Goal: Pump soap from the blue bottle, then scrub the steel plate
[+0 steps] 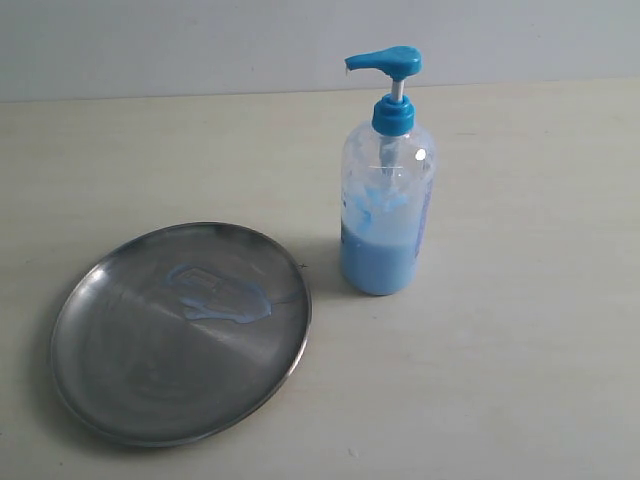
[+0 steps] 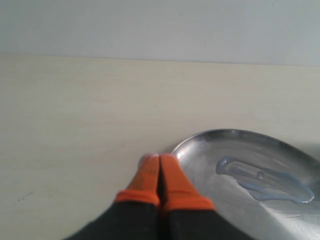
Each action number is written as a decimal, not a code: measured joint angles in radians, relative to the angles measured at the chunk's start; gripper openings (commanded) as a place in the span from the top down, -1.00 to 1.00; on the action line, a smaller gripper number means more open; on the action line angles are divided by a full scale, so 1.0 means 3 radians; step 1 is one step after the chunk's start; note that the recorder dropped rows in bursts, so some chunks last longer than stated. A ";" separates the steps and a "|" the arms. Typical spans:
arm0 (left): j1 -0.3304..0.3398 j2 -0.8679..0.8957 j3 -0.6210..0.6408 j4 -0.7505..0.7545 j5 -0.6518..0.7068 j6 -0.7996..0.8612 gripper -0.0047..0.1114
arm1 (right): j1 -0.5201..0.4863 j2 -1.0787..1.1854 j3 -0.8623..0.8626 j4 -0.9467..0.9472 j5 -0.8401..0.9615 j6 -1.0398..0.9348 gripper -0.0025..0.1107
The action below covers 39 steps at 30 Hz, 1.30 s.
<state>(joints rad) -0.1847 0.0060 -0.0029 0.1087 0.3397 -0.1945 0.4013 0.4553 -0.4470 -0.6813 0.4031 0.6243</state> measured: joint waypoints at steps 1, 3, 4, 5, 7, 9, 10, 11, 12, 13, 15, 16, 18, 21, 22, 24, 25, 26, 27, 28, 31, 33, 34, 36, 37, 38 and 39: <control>0.0000 0.0000 0.0000 0.0000 0.0000 0.0000 0.92 | -0.0051 -0.0029 0.0000 0.0000 0.0000 0.0000 0.96; 0.0000 0.0000 0.0000 0.0000 0.0000 0.0000 0.92 | -0.0176 -0.0089 0.0000 0.0000 0.0000 0.0000 0.96; 0.0000 0.0000 0.0000 0.0000 0.0000 0.0000 0.92 | -0.0240 -0.0114 0.0000 0.0000 0.0000 0.0000 0.96; 0.0000 0.0000 0.0000 0.0000 0.0000 0.0000 0.92 | -0.0304 -0.0144 0.0000 0.0000 0.0000 0.0000 0.96; 0.0000 0.0000 0.0000 0.0000 0.0000 0.0000 0.92 | -0.0419 -0.0202 0.0000 0.0000 0.0000 0.0000 0.96; 0.0000 0.0000 0.0000 0.0000 0.0000 0.0000 0.92 | -0.0532 -0.0279 0.0000 0.0000 0.0000 0.0000 0.96; 0.0000 0.0000 0.0000 0.0000 0.0000 0.0000 0.92 | -0.0570 -0.0321 0.0000 0.0000 0.0000 0.0000 0.96; 0.0000 0.0000 0.0000 0.0000 0.0000 0.0000 0.92 | -0.0614 -0.0363 0.0000 0.0000 0.0000 0.0000 0.96; 0.0000 0.0000 0.0000 0.0000 0.0000 0.0000 0.92 | -0.0654 -0.0406 0.0000 0.0000 0.0000 0.0000 0.96; 0.0000 0.0000 0.0000 0.0000 0.0000 0.0000 0.92 | -0.0688 -0.0440 0.0000 0.0000 0.0000 0.0000 0.96; 0.0000 0.0000 0.0000 0.0000 0.0000 0.0000 0.92 | -0.0743 -0.0520 0.0000 0.0000 0.0000 0.0000 0.96; 0.0000 0.0000 0.0000 0.0000 0.0000 0.0000 0.92 | -0.0754 -0.0541 0.0000 0.0000 0.0000 0.0000 0.96; 0.0000 0.0000 0.0000 0.0000 0.0000 0.0000 0.92 | -0.0773 -0.0587 0.0000 -0.0022 0.0000 0.0000 0.96; 0.0000 0.0000 0.0000 0.0000 0.0000 0.0000 0.92 | -0.0781 -0.0594 0.0000 -0.0027 0.0000 0.0000 0.96; 0.0000 0.0000 0.0000 0.0000 0.0000 0.0000 0.92 | -0.0781 -0.0594 0.0000 -0.0027 0.0000 0.0000 0.96; 0.0000 0.0000 0.0000 0.0000 0.0000 0.0000 0.92 | -0.0781 -0.0596 0.0000 -0.0027 0.0000 0.0000 0.96; 0.0000 0.0000 0.0000 0.0000 0.0000 0.0000 0.92 | -0.0781 -0.0596 0.0000 -0.0036 0.0008 0.0000 0.96; 0.0000 0.0000 0.0000 0.0000 0.0000 0.0000 0.92 | -0.0781 -0.0596 0.0000 -0.0042 0.0015 0.0000 0.96; 0.0000 0.0000 0.0000 0.0000 0.0000 0.0000 0.92 | -0.0781 -0.0596 0.0000 -0.0049 0.0019 0.0000 0.96; 0.0000 0.0000 0.0000 0.0000 0.0000 0.0000 0.92 | -0.0781 -0.0596 0.0000 -0.0049 0.0026 0.0000 0.96; 0.0000 0.0000 0.0000 0.0000 0.0000 0.0000 0.92 | -0.0781 -0.0596 0.0000 -0.0037 0.0032 0.0000 0.96; 0.0000 0.0000 0.0000 0.0000 0.0000 0.0000 0.92 | -0.0781 -0.0596 0.0023 -0.0018 0.0032 0.0000 0.96; 0.0000 0.0000 0.0000 0.0000 0.0000 0.0000 0.92 | -0.0781 -0.0596 0.0043 -0.0019 0.0032 0.0000 0.96; 0.0000 0.0000 0.0000 0.0000 0.0000 0.0000 0.92 | -0.0781 -0.0596 0.0110 0.0004 0.0032 0.0000 0.96; 0.0000 0.0000 0.0000 0.0000 0.0000 0.0000 0.92 | -0.0781 -0.0602 0.0148 0.0028 0.0032 0.0000 0.96; 0.0000 0.0000 0.0000 0.0000 0.0000 0.0000 0.92 | -0.0781 -0.0609 0.0181 0.0077 0.0032 -0.0037 0.96; 0.0000 0.0000 0.0000 0.0000 0.0000 0.0000 0.92 | -0.0781 -0.0640 0.0232 0.0202 0.0026 -0.0145 0.96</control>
<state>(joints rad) -0.1847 0.0060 -0.0029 0.1087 0.3397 -0.1945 0.1670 0.2633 -0.3774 -0.6208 0.4110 0.5809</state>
